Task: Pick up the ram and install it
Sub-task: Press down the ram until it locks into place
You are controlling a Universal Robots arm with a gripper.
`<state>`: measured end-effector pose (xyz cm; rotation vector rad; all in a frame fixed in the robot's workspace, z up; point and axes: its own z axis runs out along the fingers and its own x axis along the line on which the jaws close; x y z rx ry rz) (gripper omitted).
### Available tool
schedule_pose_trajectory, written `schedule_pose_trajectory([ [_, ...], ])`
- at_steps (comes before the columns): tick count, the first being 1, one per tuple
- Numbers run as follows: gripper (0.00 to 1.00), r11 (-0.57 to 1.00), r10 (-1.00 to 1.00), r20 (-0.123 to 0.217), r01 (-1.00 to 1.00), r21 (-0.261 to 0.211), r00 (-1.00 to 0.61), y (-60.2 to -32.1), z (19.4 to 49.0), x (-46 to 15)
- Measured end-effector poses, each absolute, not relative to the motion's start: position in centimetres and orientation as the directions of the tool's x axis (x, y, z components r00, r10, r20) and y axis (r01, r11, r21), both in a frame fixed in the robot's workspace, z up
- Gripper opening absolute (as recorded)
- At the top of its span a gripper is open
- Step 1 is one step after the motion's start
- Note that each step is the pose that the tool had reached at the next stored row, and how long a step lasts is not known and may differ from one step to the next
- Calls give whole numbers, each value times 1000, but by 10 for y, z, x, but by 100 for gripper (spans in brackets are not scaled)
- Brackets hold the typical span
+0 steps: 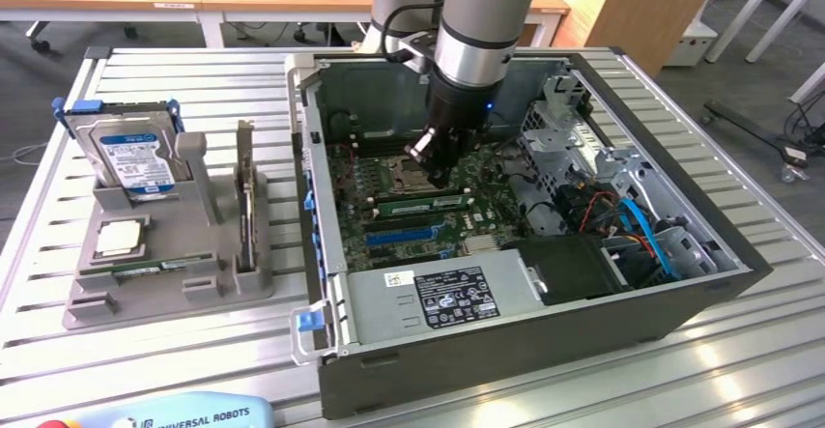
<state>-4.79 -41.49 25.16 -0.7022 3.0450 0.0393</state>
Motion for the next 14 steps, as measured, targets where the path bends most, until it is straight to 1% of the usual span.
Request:
schedule_pose_trajectory([
  [14,10,977,-214,-22,-214,21,-977,-415,250,-48],
])
